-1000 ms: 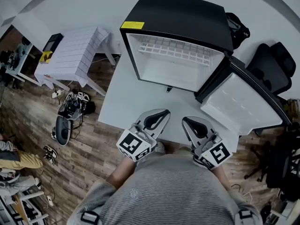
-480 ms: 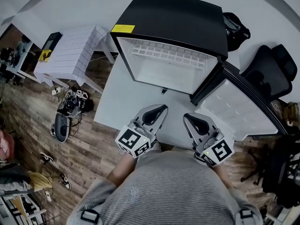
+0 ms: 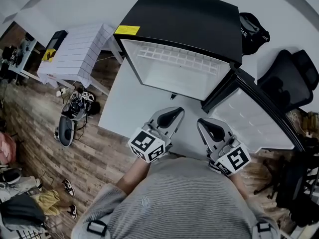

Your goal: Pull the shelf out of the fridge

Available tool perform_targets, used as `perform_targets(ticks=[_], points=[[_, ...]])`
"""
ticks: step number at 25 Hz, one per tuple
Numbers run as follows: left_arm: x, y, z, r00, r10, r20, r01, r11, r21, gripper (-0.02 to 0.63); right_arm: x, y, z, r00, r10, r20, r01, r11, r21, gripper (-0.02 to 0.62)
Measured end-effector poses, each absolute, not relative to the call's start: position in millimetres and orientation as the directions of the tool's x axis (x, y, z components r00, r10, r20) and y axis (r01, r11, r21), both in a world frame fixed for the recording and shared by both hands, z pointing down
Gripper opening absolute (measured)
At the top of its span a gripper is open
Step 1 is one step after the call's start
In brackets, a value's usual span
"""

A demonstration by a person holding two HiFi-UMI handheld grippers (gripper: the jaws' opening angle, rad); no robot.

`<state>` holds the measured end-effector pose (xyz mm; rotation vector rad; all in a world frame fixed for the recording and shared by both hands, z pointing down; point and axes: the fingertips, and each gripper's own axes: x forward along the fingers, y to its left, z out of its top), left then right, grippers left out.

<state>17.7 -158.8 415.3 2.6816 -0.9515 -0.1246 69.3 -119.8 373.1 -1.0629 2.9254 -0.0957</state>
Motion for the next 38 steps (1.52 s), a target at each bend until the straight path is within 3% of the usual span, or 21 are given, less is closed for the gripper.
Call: perform_targets(ticks=[11,20,23,28,38], points=[[11.6,-176.5,417.3,0.768,-0.640,0.036,-0.619,-0.726,0.301,0.026,66.5,-131.7,372.8,-0.766,-0.642,-0.003,-0.641,0.765,-0.065,0.017],[17.4,-197.8,416.9,0.784,-0.621,-0.014,-0.546,-0.699,0.461,0.032,68.0,-134.8,375.7,-0.747,-0.664,0.006,-0.663,0.745,-0.071,0.017],[13.8,-209.1,419.5,0.773,-0.632,-0.052,-0.487,-0.645,0.589,0.072,66.9,-134.2,375.7,-0.743,-0.670,0.006,-0.668,0.741,-0.069,0.017],[2.1,-236.2,425.3,0.703,-0.701,-0.120,-0.339,-0.478,0.810,0.081,65.3,-134.7,375.0,-0.737,-0.676,0.006,-0.675,0.735,-0.069,0.017],[16.0,-272.9,436.3,0.688,-0.694,-0.211,-0.001,-0.291,0.957,0.081,62.7,-140.0,376.1,-0.729,-0.684,0.029,-0.684,0.727,-0.054,0.017]])
